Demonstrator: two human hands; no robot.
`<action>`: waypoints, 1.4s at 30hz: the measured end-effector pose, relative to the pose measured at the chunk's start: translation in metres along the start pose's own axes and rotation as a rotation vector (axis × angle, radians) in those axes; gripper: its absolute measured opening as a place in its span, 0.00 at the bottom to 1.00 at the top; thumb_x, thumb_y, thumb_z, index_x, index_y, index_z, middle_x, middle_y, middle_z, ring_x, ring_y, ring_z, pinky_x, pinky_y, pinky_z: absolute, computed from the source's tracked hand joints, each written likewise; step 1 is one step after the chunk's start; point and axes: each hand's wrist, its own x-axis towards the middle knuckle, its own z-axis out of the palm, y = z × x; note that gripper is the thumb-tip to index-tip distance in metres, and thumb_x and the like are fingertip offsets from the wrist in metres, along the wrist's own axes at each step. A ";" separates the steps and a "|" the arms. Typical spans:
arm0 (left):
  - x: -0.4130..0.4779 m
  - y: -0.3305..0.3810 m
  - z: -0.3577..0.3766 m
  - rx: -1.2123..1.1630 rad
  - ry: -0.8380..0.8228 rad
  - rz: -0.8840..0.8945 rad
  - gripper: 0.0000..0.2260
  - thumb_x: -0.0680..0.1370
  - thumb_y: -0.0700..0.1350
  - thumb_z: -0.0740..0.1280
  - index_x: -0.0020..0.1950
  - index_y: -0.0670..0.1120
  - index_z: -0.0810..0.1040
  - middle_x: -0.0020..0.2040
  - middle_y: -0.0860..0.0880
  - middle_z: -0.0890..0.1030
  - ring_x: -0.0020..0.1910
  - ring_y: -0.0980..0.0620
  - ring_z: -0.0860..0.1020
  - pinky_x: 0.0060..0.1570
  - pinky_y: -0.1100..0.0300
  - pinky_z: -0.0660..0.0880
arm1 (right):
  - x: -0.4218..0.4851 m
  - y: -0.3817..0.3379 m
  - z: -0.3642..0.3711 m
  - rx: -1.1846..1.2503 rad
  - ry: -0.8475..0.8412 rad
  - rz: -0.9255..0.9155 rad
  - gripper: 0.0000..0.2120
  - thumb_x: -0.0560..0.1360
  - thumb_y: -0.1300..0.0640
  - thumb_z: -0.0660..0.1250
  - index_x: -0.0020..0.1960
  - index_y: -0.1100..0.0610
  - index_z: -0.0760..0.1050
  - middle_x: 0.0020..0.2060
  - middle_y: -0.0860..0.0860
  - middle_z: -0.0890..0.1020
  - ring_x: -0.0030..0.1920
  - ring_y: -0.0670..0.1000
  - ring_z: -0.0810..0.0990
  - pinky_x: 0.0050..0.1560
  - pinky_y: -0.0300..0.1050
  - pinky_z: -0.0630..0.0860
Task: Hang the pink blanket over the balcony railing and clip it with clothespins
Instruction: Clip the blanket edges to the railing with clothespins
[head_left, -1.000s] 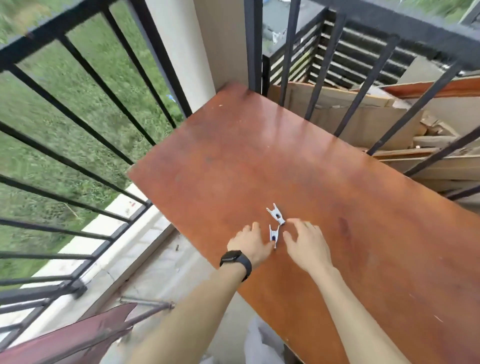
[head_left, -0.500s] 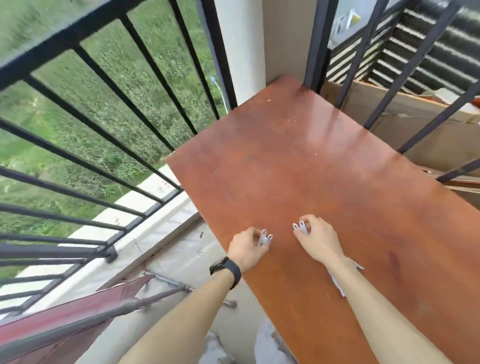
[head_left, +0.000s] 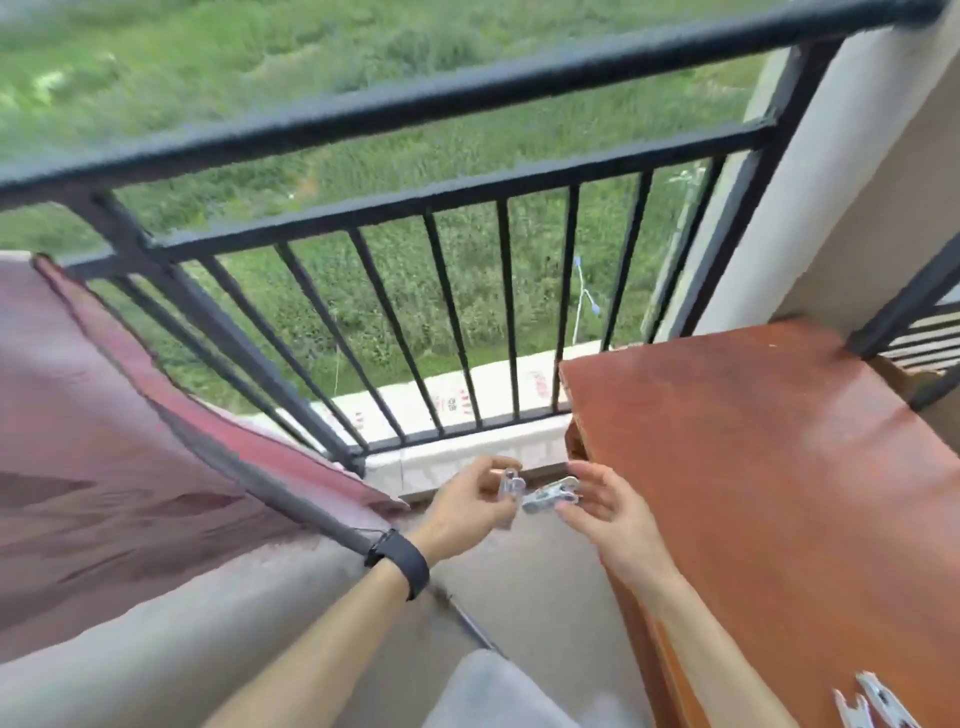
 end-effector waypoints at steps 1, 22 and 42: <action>-0.010 -0.006 -0.017 -0.004 0.019 0.006 0.18 0.70 0.46 0.66 0.59 0.57 0.76 0.45 0.49 0.85 0.41 0.49 0.82 0.46 0.52 0.80 | 0.000 -0.006 0.018 0.005 -0.051 -0.012 0.19 0.71 0.69 0.75 0.58 0.52 0.80 0.51 0.51 0.85 0.50 0.47 0.84 0.50 0.36 0.78; -0.227 0.045 -0.214 0.567 1.083 0.168 0.09 0.76 0.60 0.67 0.46 0.56 0.78 0.33 0.59 0.78 0.33 0.60 0.76 0.36 0.61 0.75 | 0.036 -0.146 0.207 -0.222 -0.695 -0.414 0.11 0.70 0.57 0.78 0.50 0.49 0.80 0.45 0.45 0.86 0.43 0.48 0.84 0.45 0.42 0.79; -0.253 0.149 -0.305 1.197 0.874 -0.001 0.11 0.77 0.62 0.64 0.53 0.59 0.80 0.51 0.56 0.82 0.43 0.55 0.73 0.41 0.59 0.68 | 0.015 -0.221 0.232 0.040 -0.565 -0.608 0.12 0.65 0.51 0.79 0.47 0.55 0.86 0.37 0.50 0.87 0.34 0.44 0.82 0.35 0.34 0.75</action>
